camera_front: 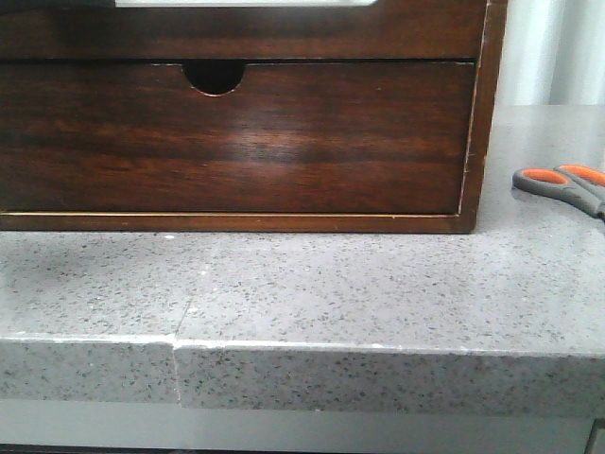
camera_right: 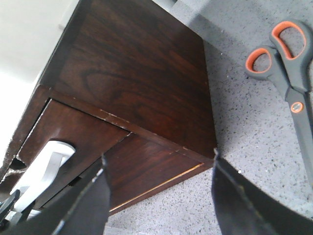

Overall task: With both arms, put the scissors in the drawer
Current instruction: 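Grasp the white drawer handle with the left gripper and pull it open, then lower the right gripper over the grey-and-orange scissors and grasp them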

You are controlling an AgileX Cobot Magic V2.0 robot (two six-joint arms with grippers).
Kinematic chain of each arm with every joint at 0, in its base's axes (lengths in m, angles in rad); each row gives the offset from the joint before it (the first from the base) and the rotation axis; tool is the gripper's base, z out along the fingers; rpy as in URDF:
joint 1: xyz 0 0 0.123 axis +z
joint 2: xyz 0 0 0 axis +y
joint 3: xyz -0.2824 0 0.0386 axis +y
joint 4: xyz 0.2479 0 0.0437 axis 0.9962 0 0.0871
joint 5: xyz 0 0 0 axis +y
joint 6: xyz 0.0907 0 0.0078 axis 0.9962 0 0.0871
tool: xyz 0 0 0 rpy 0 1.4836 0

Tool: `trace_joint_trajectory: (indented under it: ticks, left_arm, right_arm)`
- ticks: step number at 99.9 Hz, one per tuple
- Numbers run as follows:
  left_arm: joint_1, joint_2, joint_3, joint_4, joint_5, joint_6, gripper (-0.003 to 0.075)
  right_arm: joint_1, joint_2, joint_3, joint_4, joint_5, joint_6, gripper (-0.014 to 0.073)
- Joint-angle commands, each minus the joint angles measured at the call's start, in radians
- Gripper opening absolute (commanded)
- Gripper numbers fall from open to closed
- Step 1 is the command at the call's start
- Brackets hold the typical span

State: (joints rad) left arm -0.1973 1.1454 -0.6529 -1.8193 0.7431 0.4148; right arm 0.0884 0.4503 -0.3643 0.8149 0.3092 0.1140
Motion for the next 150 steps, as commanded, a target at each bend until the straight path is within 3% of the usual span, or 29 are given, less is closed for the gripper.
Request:
trace_joint_trajectory:
  ticks: [1,35,72,99,109,124,129,136,150]
  left_arm:
    - [-0.004,-0.069,-0.026,-0.030,0.011,0.041,-0.0020]
    - [-0.004,-0.274,0.097,0.010,-0.017,-0.068,-0.0020]
    - [-0.004,-0.509,0.139,0.181,-0.017,-0.311,-0.0020]
    - [-0.004,-0.589,0.139,0.246,-0.011,-0.343,-0.0012]
    - [-0.004,-0.594,0.139,0.246,-0.011,-0.343,0.0106]
    - [-0.004,-0.594,0.139,0.246,-0.015,-0.343,0.0473]
    - [-0.004,-0.594,0.139,0.249,-0.028,-0.343,0.0557]
    - [-0.004,-0.594,0.139,0.263,-0.061,-0.343,0.0606]
    - [-0.004,-0.604,0.139,0.338,-0.160,-0.343,0.0600]
  right_arm:
    - [0.000,0.013,-0.035,0.002,-0.041,-0.016,0.0394]
    - [0.000,0.013,-0.035,0.001,-0.060,-0.016,0.0394]
    - [0.000,0.013,-0.035,-0.002,-0.064,-0.016,0.0394]
    - [0.000,0.013,-0.035,-0.025,-0.062,-0.016,0.0394]
    - [0.000,0.013,-0.035,-0.042,-0.044,-0.018,0.0394]
    - [0.000,0.013,-0.035,-0.042,-0.007,-0.018,0.0394]
    - [0.000,0.013,-0.035,-0.042,-0.002,-0.018,0.0394]
    - [0.000,0.013,-0.035,-0.042,-0.001,-0.018,0.0394]
    - [0.000,0.013,-0.035,-0.042,0.002,-0.018,0.0394]
